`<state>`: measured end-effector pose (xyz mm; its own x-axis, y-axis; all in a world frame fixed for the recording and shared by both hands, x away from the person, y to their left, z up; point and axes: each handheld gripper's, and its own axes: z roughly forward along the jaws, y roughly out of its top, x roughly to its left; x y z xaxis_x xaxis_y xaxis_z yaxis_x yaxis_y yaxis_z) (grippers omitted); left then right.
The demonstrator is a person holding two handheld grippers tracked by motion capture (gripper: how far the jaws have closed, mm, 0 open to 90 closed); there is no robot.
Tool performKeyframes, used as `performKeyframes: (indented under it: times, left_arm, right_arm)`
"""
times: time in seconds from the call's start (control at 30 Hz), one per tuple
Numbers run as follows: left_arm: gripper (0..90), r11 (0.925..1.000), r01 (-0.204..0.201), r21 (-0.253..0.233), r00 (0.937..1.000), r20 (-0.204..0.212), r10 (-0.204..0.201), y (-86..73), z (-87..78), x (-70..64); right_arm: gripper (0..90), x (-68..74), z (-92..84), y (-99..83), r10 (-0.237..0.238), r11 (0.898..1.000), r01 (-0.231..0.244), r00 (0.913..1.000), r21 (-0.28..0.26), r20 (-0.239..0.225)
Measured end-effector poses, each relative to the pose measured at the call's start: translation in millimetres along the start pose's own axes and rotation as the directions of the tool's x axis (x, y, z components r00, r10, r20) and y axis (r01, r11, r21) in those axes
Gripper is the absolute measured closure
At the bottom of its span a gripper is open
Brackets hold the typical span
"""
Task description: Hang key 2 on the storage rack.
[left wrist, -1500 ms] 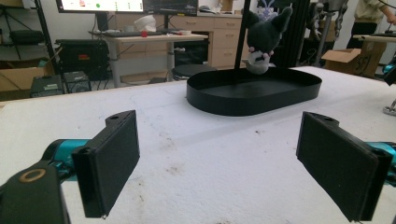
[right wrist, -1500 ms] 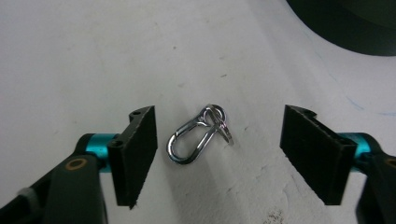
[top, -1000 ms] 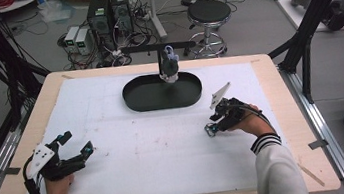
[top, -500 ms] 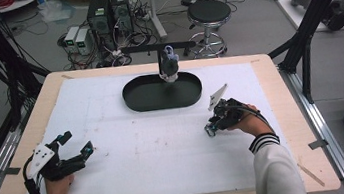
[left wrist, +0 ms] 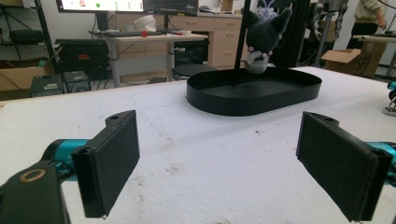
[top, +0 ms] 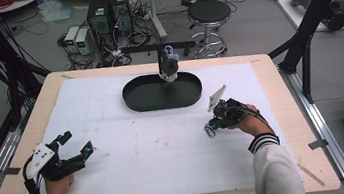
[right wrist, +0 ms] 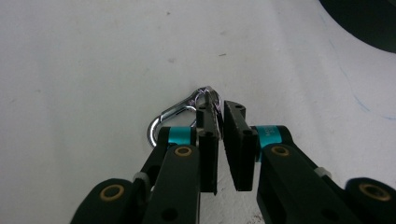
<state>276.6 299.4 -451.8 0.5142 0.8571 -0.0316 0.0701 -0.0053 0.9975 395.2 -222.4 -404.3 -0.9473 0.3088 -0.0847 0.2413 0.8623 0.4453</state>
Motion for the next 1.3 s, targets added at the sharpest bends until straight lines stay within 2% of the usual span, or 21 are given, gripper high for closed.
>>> performKeyframes:
  times: [0.43, 0.57, 0.63, 0.7, 0.77, 0.9, 0.93, 1.03, 1.07, 1.13, 1.3]
  left_arm:
    - [13.7, 1.0000, 0.000, -0.001, 1.0000, -0.001, 0.000, -0.1, 0.1, -0.1]
    - [13.7, 1.0000, 0.000, -0.001, 1.0000, -0.001, 0.000, -0.1, 0.1, -0.1]
    - [13.7, 1.0000, 0.001, -0.001, 1.0000, -0.002, -0.001, -0.1, 0.1, -0.2]
    - [13.7, 1.0000, -0.001, 0.000, 1.0000, 0.000, 0.001, 0.0, 0.0, -0.1]
    - [13.7, 1.0000, 0.000, 0.000, 1.0000, 0.000, 0.000, 0.0, 0.0, 0.0]
    - [13.7, 1.0000, 0.000, 0.000, 1.0000, 0.000, 0.000, 0.0, 0.0, -0.1]
    - [13.7, 1.0000, 0.000, 0.000, 1.0000, 0.000, 0.000, 0.0, 0.0, -0.1]
    - [13.7, 1.0000, 0.000, -0.001, 1.0000, -0.001, 0.000, 0.0, 0.1, -0.1]
    - [13.7, 1.0000, 0.001, -0.002, 1.0000, -0.001, -0.001, 0.0, 0.2, -0.1]
    - [13.7, 1.0000, 0.002, -0.002, 1.0000, -0.001, -0.002, -0.1, 0.3, -0.1]
    - [13.7, 1.0000, 0.002, -0.003, 1.0000, -0.002, -0.002, -0.1, 0.4, -0.3]
  right_arm:
    - [87.9, 1.7, -0.4, 2.4, 0.005, 1.000, -0.005, 1.0000, -0.006, 0.000]
    - [88.4, 1.8, -1.4, 3.1, 0.031, 0.999, -0.031, 0.9995, -0.014, -0.001]
    - [88.6, 1.3, -1.6, 3.8, 0.072, 0.997, -0.072, 0.9974, -0.017, -0.004]
    - [88.7, 1.3, -2.2, 4.0, 0.081, 0.996, -0.081, 0.9967, -0.021, -0.005]
    - [89.0, 0.3, -4.4, 4.5, 0.134, 0.990, -0.134, 0.9909, -0.046, -0.012]
    - [89.0, -0.9, -8.0, 4.6, 0.151, 0.985, -0.151, 0.9886, -0.078, -0.007]
    - [89.0, -1.2, -9.0, 4.6, 0.157, 0.983, -0.158, 0.9874, -0.093, -0.020]
    - [89.0, -1.2, -12.8, 5.2, 0.163, 0.980, -0.163, 0.9866, -0.118, -0.007]
    - [88.9, -1.2, -18.0, 5.9, 0.171, 0.973, -0.171, 0.9852, -0.158, -0.009]
    - [88.9, -1.3, -19.7, 5.8, 0.176, 0.969, -0.175, 0.9843, -0.173, -0.013]
    - [88.9, -2.2, -34.3, 8.4, 0.225, 0.942, -0.220, 0.9743, -0.254, -0.009]
